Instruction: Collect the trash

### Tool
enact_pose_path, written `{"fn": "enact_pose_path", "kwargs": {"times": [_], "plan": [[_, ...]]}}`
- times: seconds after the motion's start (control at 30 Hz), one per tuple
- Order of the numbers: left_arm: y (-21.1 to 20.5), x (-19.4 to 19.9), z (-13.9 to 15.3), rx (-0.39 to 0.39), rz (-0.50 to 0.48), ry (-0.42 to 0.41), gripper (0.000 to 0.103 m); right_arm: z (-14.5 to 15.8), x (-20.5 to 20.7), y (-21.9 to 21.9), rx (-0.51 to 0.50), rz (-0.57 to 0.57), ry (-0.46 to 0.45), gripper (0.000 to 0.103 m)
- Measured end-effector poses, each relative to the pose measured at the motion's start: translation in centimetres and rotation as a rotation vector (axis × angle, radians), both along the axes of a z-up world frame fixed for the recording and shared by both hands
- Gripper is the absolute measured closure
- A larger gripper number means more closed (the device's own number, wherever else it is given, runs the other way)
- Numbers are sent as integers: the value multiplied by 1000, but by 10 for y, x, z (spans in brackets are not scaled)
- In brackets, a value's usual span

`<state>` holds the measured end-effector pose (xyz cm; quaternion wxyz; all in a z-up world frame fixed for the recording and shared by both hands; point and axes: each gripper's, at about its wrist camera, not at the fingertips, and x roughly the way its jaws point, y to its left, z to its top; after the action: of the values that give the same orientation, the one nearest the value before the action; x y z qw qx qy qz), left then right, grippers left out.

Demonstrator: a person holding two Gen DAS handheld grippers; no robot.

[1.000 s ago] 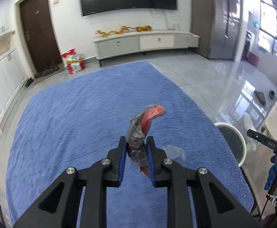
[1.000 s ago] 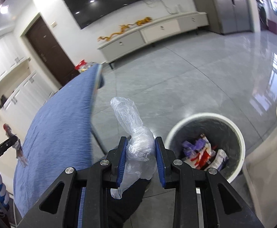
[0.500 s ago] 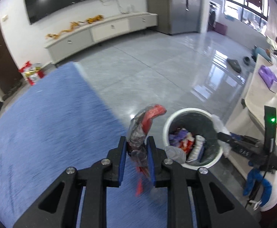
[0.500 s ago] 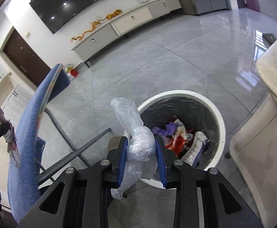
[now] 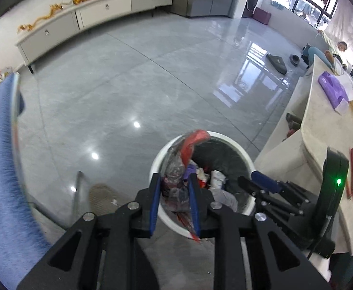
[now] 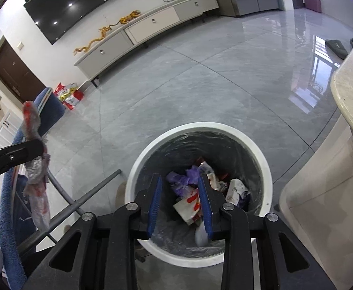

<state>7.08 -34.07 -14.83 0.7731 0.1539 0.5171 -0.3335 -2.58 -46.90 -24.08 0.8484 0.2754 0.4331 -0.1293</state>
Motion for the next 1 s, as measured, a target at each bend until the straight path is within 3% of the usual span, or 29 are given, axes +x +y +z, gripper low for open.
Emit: {"fn": "enact_pose_path", "kwargs": {"times": [0.13,0.43,0.67,0.87,1.0], "plan": [[-4,2,-3,-15,-6,26,55,-4,-10,-7,2,-28,10,64],[11,-4,4,-37,19,26,55,0,-33,-5,-4,-56,36,62],[65,-16,40,-44,94,-139,55,25,-30,18,-53,-9,19,60],[141,-23,66,-17,240,-303,55,65,-14,57,-121,90,-39,58],[190,-27,78,16,325,-366,54,93,-3,89,-146,162,-95,50]]}}
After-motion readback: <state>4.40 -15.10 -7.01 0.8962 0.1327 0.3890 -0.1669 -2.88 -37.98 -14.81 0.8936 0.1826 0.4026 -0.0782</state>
